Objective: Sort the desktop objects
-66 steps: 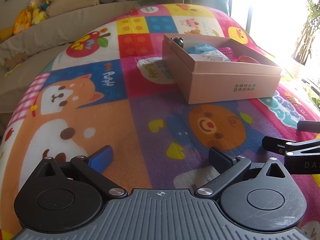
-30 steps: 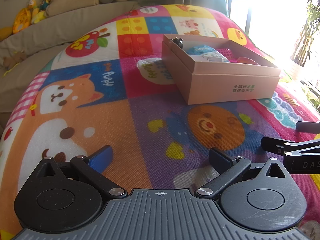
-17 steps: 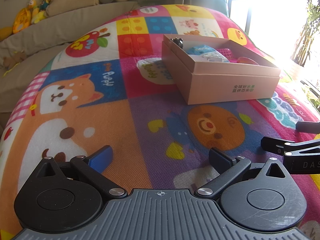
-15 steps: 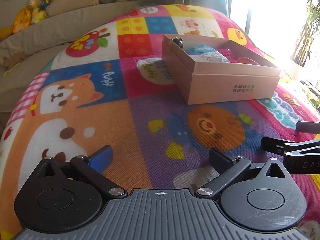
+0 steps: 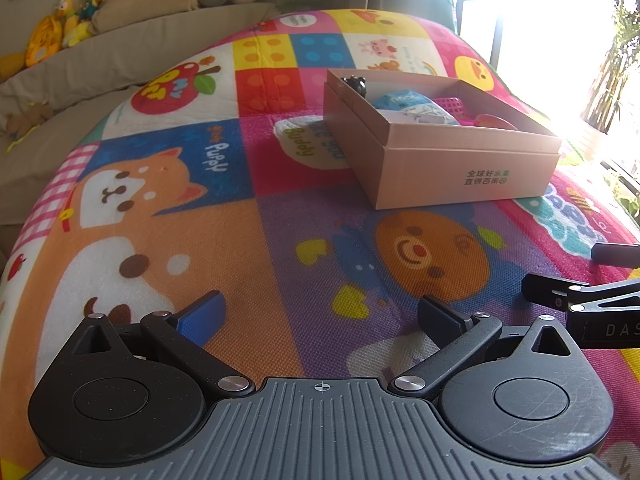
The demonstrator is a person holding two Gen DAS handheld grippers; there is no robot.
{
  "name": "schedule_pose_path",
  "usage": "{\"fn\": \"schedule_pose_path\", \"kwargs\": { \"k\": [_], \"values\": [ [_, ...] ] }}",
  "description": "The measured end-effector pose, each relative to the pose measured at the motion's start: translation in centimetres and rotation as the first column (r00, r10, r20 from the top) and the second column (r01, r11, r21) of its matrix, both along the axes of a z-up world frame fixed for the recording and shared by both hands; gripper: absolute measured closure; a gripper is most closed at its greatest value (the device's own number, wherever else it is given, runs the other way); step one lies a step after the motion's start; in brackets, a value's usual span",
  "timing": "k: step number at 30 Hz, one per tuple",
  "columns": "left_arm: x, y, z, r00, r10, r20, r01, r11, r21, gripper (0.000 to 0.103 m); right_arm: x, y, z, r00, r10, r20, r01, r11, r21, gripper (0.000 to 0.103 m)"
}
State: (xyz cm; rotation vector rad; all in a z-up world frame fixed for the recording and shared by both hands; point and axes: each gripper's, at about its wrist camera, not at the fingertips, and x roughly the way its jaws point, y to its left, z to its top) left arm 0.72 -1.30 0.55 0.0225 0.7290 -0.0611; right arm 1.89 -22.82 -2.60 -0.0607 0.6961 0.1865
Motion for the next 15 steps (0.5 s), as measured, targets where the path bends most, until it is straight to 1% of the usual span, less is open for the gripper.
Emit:
{"fn": "schedule_pose_path", "kwargs": {
  "k": [15],
  "values": [
    [0.08, -0.07, 0.00, 1.000, 0.000, 0.000, 0.000, 1.000, 0.000, 0.000, -0.01, 0.00, 0.00, 1.000, 0.000, 0.000, 0.000, 1.000, 0.000, 0.000]
  ]
}}
